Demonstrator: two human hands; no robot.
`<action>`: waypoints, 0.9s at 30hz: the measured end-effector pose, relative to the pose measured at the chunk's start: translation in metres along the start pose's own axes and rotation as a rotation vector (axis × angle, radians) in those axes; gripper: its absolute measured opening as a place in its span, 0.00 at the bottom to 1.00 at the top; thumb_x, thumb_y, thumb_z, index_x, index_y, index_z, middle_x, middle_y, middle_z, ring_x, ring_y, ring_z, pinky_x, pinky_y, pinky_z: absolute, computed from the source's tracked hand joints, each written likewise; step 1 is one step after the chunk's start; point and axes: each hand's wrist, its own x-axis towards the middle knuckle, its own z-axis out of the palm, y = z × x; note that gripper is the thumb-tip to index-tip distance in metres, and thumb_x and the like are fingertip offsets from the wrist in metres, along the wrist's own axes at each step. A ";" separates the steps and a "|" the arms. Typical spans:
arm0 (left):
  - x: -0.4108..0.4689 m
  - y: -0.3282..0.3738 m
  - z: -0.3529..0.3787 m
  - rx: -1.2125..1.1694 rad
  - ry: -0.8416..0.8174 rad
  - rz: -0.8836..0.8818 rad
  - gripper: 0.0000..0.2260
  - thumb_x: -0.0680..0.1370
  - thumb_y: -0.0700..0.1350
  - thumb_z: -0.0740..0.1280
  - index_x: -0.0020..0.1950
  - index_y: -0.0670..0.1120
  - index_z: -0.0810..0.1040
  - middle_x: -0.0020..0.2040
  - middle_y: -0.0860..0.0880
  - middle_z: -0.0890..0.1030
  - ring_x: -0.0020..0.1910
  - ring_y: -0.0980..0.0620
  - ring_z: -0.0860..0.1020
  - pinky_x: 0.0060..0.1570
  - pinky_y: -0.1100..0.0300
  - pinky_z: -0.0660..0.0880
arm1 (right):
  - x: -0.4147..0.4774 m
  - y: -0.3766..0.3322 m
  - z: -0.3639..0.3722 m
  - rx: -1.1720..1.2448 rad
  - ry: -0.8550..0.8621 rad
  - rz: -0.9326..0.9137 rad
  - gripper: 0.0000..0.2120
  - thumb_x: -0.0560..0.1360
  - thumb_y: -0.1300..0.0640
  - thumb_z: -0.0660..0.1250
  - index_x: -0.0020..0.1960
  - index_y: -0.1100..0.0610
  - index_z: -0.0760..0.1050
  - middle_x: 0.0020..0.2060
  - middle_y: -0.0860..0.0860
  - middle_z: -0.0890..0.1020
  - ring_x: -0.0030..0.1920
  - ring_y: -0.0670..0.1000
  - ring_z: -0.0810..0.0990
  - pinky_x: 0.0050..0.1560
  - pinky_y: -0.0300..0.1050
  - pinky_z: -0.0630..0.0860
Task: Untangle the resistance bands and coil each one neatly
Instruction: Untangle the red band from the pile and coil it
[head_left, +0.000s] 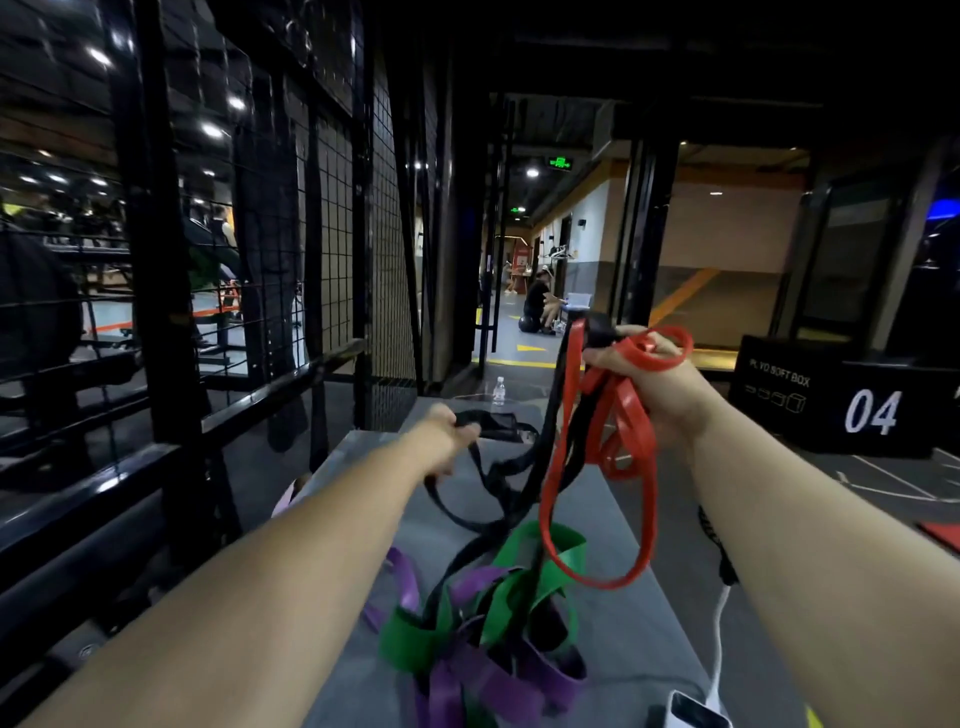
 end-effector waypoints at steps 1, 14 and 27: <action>-0.004 -0.010 0.009 -0.035 -0.090 0.007 0.14 0.82 0.56 0.57 0.60 0.47 0.68 0.50 0.48 0.73 0.40 0.51 0.74 0.37 0.60 0.69 | 0.001 -0.004 0.000 0.006 0.005 -0.019 0.04 0.74 0.64 0.69 0.43 0.57 0.78 0.36 0.53 0.82 0.37 0.53 0.83 0.41 0.49 0.79; -0.037 -0.113 0.112 -0.328 -0.098 0.051 0.15 0.77 0.39 0.69 0.58 0.46 0.65 0.48 0.49 0.75 0.46 0.52 0.74 0.43 0.72 0.69 | 0.015 -0.032 -0.002 0.021 0.293 -0.060 0.08 0.74 0.59 0.69 0.53 0.58 0.76 0.48 0.56 0.84 0.49 0.56 0.84 0.54 0.60 0.79; -0.069 -0.185 0.123 0.233 0.155 -0.085 0.28 0.67 0.61 0.74 0.57 0.49 0.67 0.58 0.49 0.68 0.63 0.47 0.67 0.61 0.57 0.66 | -0.003 0.043 0.008 -0.130 0.349 0.047 0.05 0.73 0.63 0.72 0.40 0.57 0.77 0.37 0.58 0.82 0.38 0.58 0.82 0.45 0.56 0.82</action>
